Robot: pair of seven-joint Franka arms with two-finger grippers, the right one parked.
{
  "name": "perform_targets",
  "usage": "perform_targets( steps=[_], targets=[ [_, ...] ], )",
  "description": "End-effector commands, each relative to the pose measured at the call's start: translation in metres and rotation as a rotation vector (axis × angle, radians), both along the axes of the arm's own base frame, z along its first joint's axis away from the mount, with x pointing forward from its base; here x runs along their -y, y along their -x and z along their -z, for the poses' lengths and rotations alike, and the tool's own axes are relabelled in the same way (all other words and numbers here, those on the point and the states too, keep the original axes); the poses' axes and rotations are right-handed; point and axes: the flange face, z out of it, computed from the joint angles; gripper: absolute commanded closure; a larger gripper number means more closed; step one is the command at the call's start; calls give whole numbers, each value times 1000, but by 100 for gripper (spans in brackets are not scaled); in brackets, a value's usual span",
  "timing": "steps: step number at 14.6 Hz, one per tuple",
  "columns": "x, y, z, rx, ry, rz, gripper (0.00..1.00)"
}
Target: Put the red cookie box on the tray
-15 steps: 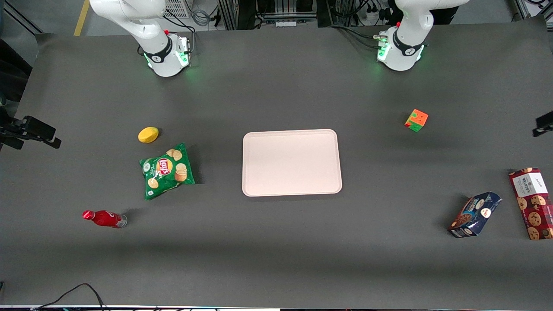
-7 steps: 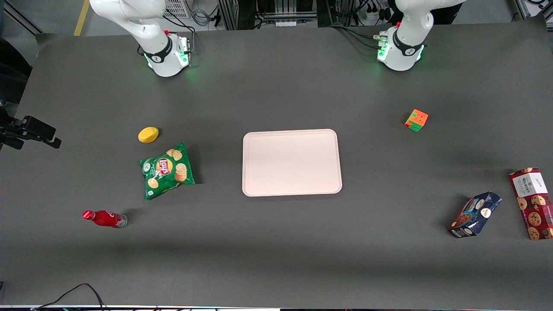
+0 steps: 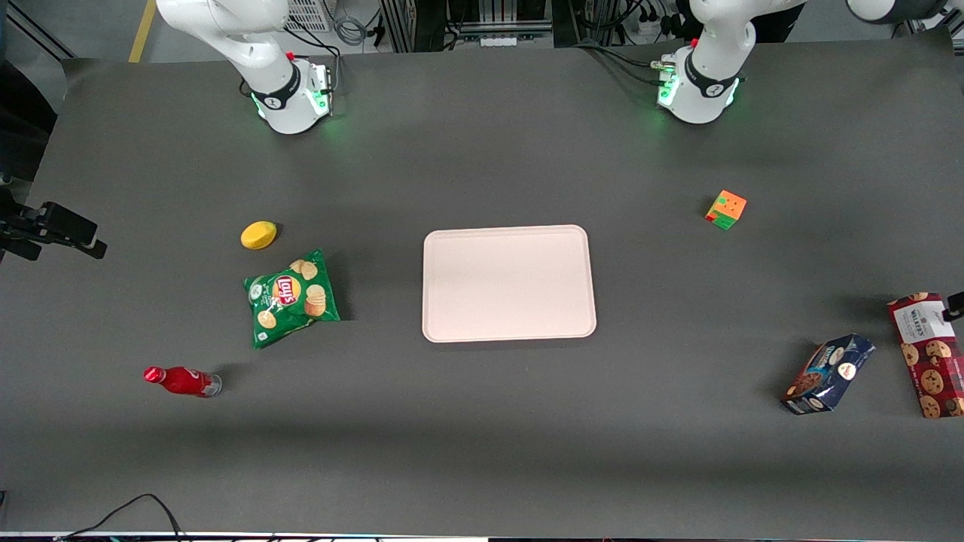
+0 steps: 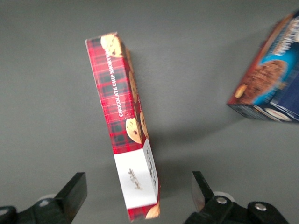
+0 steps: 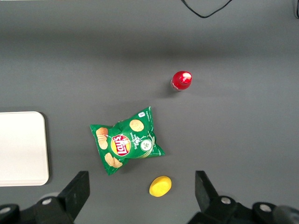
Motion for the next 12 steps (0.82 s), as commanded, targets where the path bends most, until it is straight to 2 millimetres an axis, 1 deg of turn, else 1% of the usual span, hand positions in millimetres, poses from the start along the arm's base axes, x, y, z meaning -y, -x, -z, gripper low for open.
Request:
perform_targets(
  steps=[1,3,4,6,7,9,12],
  targets=[
    [-12,-10,29,-21,3,-112,0],
    [-13,-10,42,-31,8,-175,0],
    [-21,-5,48,-39,13,-223,0],
    [-20,-4,61,-55,20,-261,0],
    [-21,-5,62,-47,14,-279,0],
    [-20,-5,75,-50,15,-291,0],
    [-19,-12,90,-19,-13,-301,0]
  ],
)
